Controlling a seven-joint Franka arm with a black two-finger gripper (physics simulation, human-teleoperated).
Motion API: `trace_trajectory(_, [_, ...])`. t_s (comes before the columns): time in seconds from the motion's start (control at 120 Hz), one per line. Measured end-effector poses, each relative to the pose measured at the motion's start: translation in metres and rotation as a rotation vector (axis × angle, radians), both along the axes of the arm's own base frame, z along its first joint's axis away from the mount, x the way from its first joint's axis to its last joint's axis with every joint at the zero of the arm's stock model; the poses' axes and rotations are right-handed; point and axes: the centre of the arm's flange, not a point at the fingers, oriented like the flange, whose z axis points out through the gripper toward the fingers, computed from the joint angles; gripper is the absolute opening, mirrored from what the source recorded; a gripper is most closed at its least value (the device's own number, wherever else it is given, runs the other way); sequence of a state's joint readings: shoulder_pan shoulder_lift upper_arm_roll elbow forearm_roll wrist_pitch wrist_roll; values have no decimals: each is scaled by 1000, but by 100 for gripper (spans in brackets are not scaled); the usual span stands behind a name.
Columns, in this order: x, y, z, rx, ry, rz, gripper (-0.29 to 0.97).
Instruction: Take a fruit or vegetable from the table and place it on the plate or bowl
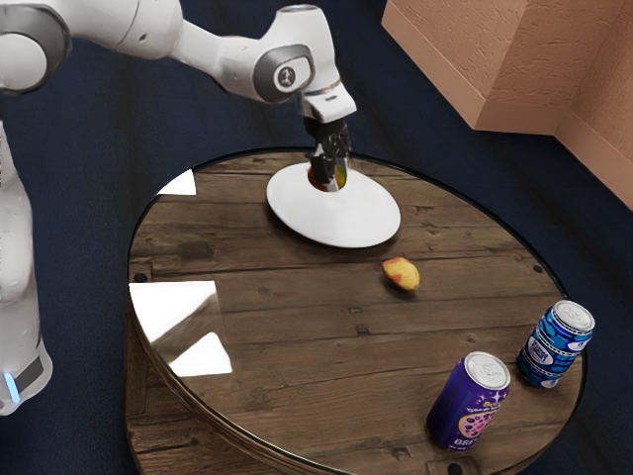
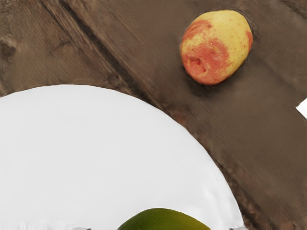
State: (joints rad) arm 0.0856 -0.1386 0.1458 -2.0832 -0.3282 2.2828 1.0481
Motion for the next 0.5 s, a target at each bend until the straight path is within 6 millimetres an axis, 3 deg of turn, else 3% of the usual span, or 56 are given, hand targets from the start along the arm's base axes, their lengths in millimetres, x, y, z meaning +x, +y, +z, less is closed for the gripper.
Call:
trace_trajectory(0.092, [12, 33, -10, 5, 13, 51, 30])
trace_trajectory(0.217, [30, 48, -19, 9, 20, 66, 30])
trace_trajectory(0.358, [30, 54, -18, -21, 9, 79, 54])
trace_trajectory(0.425, [34, 57, 12, -77, -85, 123, 59])
trace_trajectory(0.5, [40, 58, 84, -140, -205, 271, 63])
